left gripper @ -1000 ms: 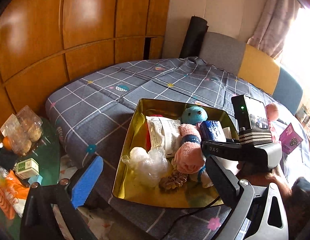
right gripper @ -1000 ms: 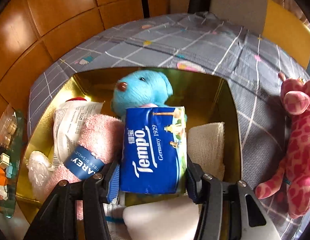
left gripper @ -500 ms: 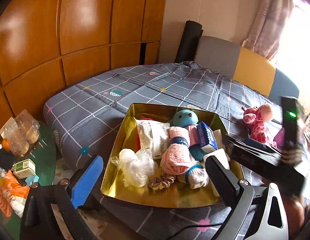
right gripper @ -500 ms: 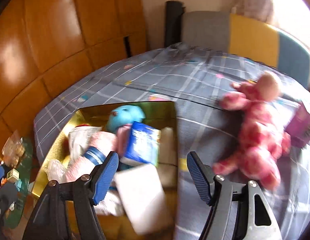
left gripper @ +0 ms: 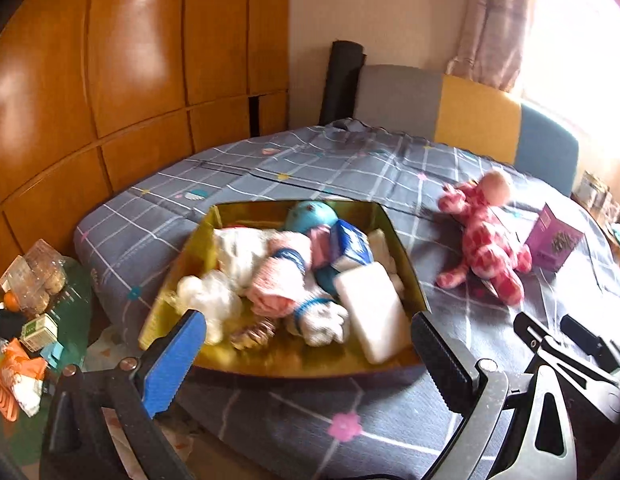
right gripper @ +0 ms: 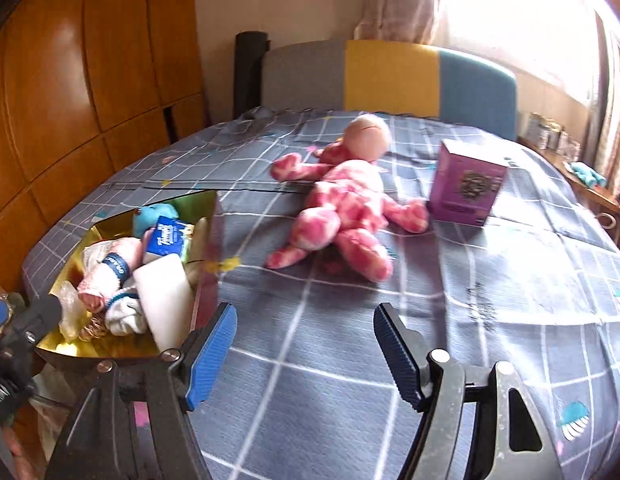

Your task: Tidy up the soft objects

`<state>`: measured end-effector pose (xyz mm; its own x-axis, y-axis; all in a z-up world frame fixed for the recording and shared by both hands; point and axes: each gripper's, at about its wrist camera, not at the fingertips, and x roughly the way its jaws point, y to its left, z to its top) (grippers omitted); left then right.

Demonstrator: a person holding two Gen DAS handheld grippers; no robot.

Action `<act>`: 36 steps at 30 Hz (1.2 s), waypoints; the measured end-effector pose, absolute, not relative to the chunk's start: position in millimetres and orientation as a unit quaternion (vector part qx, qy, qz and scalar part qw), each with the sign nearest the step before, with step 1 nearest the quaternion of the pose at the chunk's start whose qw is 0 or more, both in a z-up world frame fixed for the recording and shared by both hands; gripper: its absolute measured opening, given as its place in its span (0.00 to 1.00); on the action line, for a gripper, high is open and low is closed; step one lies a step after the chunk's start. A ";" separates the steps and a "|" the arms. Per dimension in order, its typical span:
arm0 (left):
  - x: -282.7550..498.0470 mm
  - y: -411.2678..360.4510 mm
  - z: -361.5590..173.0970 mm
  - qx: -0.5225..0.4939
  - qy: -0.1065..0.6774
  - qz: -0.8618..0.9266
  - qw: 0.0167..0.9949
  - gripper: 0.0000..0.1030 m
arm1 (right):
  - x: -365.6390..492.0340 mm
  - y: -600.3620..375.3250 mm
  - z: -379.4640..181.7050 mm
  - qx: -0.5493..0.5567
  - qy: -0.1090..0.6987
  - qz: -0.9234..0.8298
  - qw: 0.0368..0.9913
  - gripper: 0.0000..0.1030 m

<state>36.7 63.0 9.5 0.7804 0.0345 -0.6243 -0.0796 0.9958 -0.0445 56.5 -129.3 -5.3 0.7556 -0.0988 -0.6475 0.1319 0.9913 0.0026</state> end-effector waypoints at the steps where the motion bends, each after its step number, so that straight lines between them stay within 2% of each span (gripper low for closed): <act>1: 35.6 57.7 6.8 -0.031 0.332 0.023 0.942 1.00 | 52.4 -132.0 -4.5 0.023 0.341 -0.067 0.938 0.70; 7: 32.2 38.2 0.0 -0.020 0.345 0.002 0.938 1.00 | 39.1 -134.8 1.3 0.006 0.322 -0.090 0.942 0.70; 16: 39.5 53.1 3.9 -0.056 0.356 0.006 0.933 1.00 | 36.6 -114.9 10.3 -0.010 0.311 -0.069 0.948 0.70; 36: 41.8 60.3 2.6 -0.045 0.362 0.016 0.931 1.00 | 44.5 -108.3 -0.2 -0.004 0.332 -0.056 0.942 0.70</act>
<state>41.8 60.3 2.6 0.7379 -0.0023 -0.6750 -0.0623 0.9955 -0.0714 44.5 -108.3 -0.2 0.7733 -0.1072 -0.6249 0.1019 0.9938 -0.0444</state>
